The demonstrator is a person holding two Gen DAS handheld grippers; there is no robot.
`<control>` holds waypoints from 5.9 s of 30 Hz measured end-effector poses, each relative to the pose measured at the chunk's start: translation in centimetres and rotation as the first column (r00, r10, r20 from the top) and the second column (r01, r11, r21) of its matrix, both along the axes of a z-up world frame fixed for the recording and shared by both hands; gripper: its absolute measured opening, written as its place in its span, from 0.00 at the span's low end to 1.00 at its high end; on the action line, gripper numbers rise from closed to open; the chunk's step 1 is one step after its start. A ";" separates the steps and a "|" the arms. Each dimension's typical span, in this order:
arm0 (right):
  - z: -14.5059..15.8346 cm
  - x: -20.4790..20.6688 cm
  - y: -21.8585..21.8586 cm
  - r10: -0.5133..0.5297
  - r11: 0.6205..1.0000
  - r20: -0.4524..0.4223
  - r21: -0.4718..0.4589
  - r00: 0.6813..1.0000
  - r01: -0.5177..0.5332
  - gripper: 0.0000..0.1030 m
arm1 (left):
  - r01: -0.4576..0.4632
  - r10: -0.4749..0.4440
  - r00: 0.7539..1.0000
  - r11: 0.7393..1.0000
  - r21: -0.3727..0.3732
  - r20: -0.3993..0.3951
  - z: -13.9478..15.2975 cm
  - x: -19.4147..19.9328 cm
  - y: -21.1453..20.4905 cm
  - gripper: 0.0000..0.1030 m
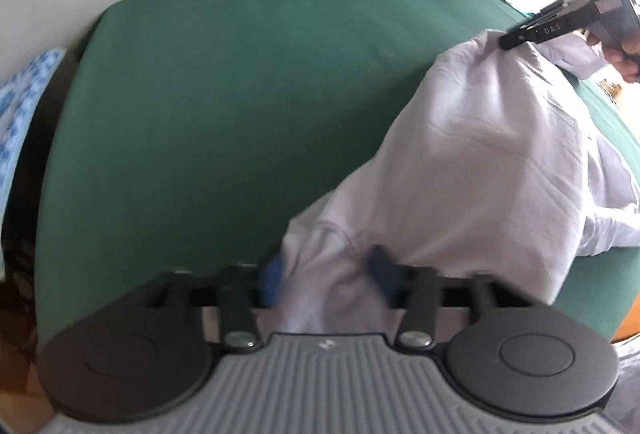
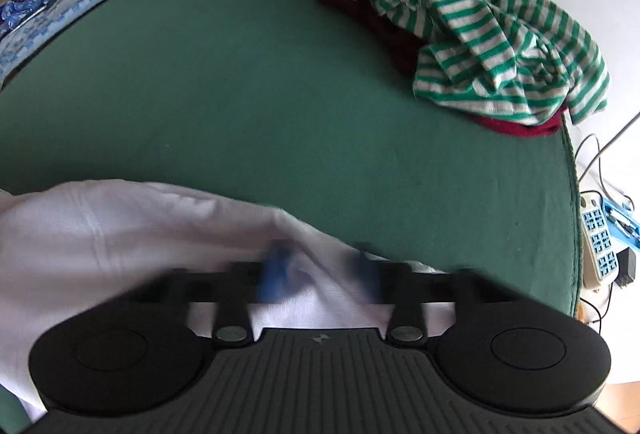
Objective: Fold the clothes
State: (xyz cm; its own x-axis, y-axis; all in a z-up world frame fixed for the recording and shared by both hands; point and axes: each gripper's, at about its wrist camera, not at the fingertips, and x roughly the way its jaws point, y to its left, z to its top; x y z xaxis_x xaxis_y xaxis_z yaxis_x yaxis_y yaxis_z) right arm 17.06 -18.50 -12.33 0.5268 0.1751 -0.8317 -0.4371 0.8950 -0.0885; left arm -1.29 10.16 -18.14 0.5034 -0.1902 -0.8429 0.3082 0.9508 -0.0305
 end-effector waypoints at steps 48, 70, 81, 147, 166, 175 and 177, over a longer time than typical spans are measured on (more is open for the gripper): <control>6.1 -20.8 -7.9 -0.107 0.952 0.165 0.302 0.981 0.053 0.05 | 0.147 -0.094 0.947 0.977 -0.155 0.306 9.6 -8.3 -5.8 0.04; 21.1 -18.1 -7.0 -0.111 0.834 0.469 0.523 0.876 -0.174 0.48 | 0.018 0.039 0.684 0.997 -0.070 0.728 23.4 -9.4 -6.7 0.29; 3.6 -18.6 -0.5 -0.213 0.853 -0.017 0.485 0.977 0.194 0.56 | 0.213 -0.287 0.898 0.947 0.240 0.333 3.9 5.8 -8.7 0.30; 32.1 -38.7 -3.4 -0.246 0.929 0.941 0.297 0.231 -0.223 0.02 | -0.214 0.222 0.201 0.960 -0.178 0.954 38.9 -28.9 -4.5 0.06; 25.9 -21.2 4.1 -0.206 0.977 0.857 0.209 0.472 0.046 0.01 | -0.318 0.197 0.584 0.948 -0.002 0.787 28.1 -1.6 -1.4 0.06; 14.4 -2.1 7.5 -0.286 0.946 0.710 0.100 0.643 0.310 0.01 | -0.293 0.137 0.768 0.944 0.153 0.625 13.3 17.1 -1.5 0.06; 11.6 1.4 7.7 -0.315 0.929 0.666 0.070 0.677 0.363 0.01 | -0.286 0.132 0.805 0.940 0.184 0.578 10.4 20.5 -1.6 0.06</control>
